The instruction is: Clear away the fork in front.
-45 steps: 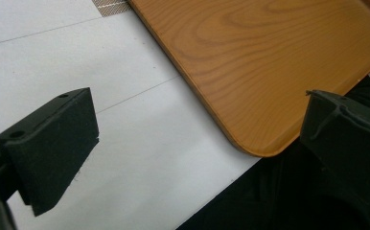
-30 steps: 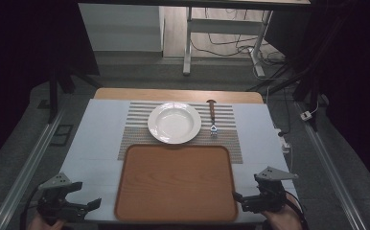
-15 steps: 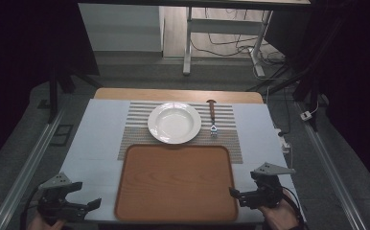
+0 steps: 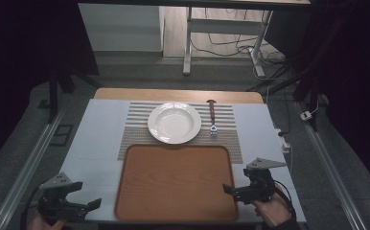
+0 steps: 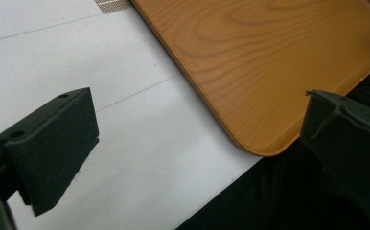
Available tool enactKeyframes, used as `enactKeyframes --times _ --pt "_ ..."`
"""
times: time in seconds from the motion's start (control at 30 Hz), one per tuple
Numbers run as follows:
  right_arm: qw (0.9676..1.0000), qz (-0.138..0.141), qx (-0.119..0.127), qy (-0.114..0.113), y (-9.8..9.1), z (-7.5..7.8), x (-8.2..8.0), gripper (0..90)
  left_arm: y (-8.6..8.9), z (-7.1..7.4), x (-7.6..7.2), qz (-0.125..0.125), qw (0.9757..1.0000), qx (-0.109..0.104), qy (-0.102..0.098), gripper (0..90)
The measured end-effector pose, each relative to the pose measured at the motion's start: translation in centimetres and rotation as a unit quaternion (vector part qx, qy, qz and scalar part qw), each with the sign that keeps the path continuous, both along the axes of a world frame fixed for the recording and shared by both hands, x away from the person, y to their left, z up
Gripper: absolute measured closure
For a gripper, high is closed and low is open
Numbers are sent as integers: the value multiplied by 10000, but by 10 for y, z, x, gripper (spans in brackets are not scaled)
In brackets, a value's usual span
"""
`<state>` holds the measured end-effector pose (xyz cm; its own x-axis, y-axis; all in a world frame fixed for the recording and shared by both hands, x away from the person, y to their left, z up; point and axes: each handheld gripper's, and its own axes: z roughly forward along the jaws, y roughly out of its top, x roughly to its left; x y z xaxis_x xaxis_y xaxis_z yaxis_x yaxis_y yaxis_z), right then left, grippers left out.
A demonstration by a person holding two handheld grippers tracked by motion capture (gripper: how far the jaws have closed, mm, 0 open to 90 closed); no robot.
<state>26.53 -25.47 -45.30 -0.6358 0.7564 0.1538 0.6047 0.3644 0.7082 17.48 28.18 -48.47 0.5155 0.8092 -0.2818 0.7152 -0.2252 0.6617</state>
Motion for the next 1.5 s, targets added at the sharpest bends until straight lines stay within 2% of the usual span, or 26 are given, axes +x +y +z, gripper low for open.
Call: enactKeyframes --times 0.17,0.37,0.53,0.77,0.83,0.87,0.93,0.97,1.0,1.1,1.2,1.27,1.5 --pt "9999 71 -88 63 7 -2 5 0 -1 0 0 -9 10000 23 1 0" --pt "9988 189 -446 24 17 -6 10 0 -1 0 0 -9 10000 25 4 0" --pt "9973 225 -691 -106 24 -10 16 0 -1 0 0 -10 10000 32 3 0" --pt "9926 355 -1120 -320 35 -12 26 0 -1 0 0 -21 10000 34 14 0" --pt "9906 388 -1246 -409 38 -12 30 0 -1 0 0 -22 10000 34 15 0" --pt "9886 394 -1370 -483 40 -12 32 0 -1 0 0 -23 10000 30 19 0" --pt "9877 402 -1417 -517 42 -13 33 0 -1 0 0 -24 10000 31 18 0" --pt "9848 440 -1561 -629 45 -13 37 0 -1 0 0 -25 10000 31 17 0" --pt "9837 432 -1620 -643 47 -14 38 0 -1 0 1 -29 10000 31 21 0" --pt "9772 516 -1900 -788 52 -17 40 0 -1 0 1 -31 10000 33 29 0" --pt "9677 643 -2252 -937 57 -20 43 0 -1 0 1 -36 10000 34 32 0" --pt "9630 693 -2386 -1044 59 -22 45 0 -1 -1 1 -31 10000 37 32 0" --pt "9423 933 -2938 -1305 68 -26 50 0 -1 -1 1 -42 10000 42 44 0"
